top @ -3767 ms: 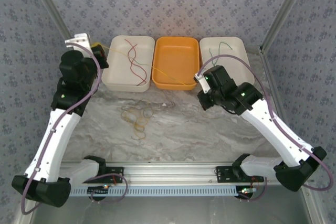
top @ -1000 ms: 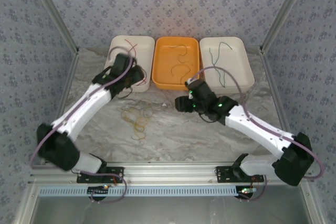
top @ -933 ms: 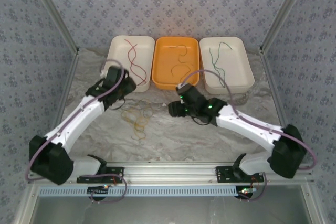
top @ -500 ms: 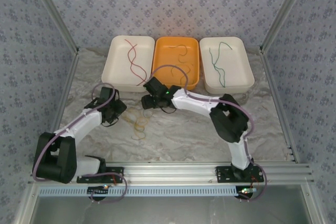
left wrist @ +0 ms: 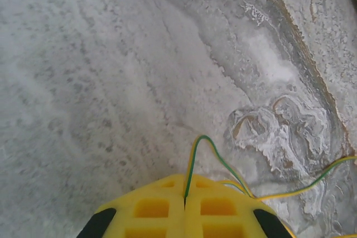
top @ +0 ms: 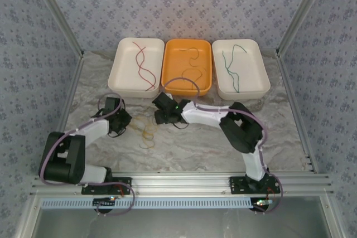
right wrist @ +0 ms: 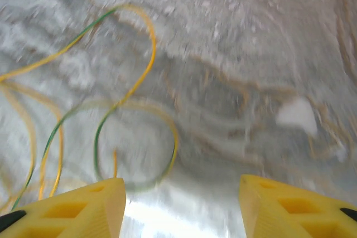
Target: Untangle the cables
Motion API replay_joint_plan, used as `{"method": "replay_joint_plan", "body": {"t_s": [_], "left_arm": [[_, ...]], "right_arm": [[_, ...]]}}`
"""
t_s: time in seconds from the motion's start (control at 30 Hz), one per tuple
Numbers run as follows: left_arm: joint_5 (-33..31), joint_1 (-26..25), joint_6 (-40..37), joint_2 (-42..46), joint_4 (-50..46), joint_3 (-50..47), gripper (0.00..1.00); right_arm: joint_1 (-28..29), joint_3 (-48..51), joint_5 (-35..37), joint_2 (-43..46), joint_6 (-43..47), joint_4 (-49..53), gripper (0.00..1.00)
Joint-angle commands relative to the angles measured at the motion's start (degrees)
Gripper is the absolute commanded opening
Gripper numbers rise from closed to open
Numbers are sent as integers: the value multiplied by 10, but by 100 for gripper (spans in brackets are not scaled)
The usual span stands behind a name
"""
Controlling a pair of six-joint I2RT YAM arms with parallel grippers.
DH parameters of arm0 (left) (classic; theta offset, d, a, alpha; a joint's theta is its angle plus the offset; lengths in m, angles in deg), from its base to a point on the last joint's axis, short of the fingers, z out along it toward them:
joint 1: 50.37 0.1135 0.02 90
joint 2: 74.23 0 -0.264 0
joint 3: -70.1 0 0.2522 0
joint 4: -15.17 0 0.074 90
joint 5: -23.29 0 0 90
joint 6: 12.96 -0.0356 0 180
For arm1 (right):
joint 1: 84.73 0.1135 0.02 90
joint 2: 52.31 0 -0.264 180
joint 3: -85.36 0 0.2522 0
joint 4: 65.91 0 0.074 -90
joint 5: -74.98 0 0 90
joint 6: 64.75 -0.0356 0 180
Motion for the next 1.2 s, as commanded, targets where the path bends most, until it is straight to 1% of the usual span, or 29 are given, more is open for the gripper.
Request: {"method": "replay_joint_plan", "body": {"t_s": [0.0,0.07,0.13,0.2,0.27,0.37,0.5,0.63,0.7,0.73,0.77,0.83,0.87,1.0,1.07,1.17], "left_arm": [[-13,1,-7,54,-12,-12,0],[-15,1,-11,72,-20,-17,0],[-13,1,-14,82,-26,-18,0],[-10,1,-14,87,-30,-19,0],[-10,1,-14,92,-32,-21,0],[-9,1,-16,95,-33,-24,0],[-6,1,-17,101,-34,-27,0],[-8,1,-17,111,-39,-28,0],[-8,1,-17,114,-41,-27,0],[-8,1,-17,115,-41,-28,0],[-8,1,-17,116,-42,-27,0],[-9,1,-17,115,-42,-25,0],[-9,1,-17,115,-42,-24,0],[-21,2,-21,121,-53,-18,0],[-33,1,-24,126,-63,-15,0],[-53,1,-25,135,-73,-16,0]], "right_arm": [[51,49,53,61,13,-17,57],[92,78,62,70,44,-36,51],[134,109,73,72,61,-50,50],[157,125,58,69,60,-77,50],[170,126,59,56,50,-83,53],[168,120,59,34,40,-90,57],[157,101,40,-1,40,-103,56],[143,89,22,-25,28,-109,46],[140,90,19,-27,26,-115,37],[140,90,19,-27,27,-115,32],[140,90,20,-24,28,-116,24],[140,92,25,-14,27,-118,3],[140,99,32,-6,26,-118,0],[137,149,92,73,18,-89,0],[125,175,125,131,16,-47,0],[89,210,172,240,18,36,0]]}}
